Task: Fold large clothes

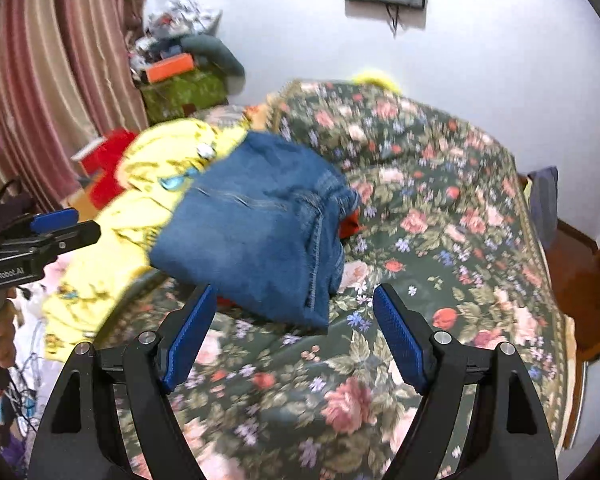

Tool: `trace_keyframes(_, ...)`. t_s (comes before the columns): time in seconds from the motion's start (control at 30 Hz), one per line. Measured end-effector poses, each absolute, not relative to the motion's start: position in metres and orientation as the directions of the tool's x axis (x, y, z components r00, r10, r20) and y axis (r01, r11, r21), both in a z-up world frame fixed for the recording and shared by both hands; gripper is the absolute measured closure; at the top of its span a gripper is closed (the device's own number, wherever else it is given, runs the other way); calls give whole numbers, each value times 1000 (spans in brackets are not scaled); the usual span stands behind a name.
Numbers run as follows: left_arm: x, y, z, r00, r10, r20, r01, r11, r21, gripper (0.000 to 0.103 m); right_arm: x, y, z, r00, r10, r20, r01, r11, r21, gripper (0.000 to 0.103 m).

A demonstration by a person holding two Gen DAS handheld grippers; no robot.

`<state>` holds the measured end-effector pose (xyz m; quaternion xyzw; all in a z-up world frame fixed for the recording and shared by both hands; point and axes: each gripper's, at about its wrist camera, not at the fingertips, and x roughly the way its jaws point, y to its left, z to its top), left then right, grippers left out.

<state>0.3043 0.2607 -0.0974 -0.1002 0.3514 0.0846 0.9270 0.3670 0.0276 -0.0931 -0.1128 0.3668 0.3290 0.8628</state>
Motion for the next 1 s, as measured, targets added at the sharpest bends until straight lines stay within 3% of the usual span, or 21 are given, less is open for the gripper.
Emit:
trace_keyframes(0.37,188,193,7,912,151,-381,-186,981,-59,30,262,-27,11,645,642,-415,-686,726,58,25)
trace_keyframes(0.5,149,172,24,947,186,-263,-203,978,-39,30,229,-43,31,681,666,-305,-683,727,63,25)
trace_keyframes(0.7,113,151,27,956,246,-159,-251,968,-14,30,190,-57,42,724,662,-195,-667,743,47,24)
trace_keyframes(0.83,99,143,23,952,280,-119,-283,959,-6,6,176,-60,40,753,641,-149,-644,764,36,17)
trace_keyframes(0.93,92,138,20,952,290,-100,-291,957,6,1,172,-59,40,768,626,-132,-629,777,20,13)
trace_keyframes(1.0,88,137,19,952,290,-96,-291,957,5,1,171,-58,40,777,616,-130,-620,785,11,2)
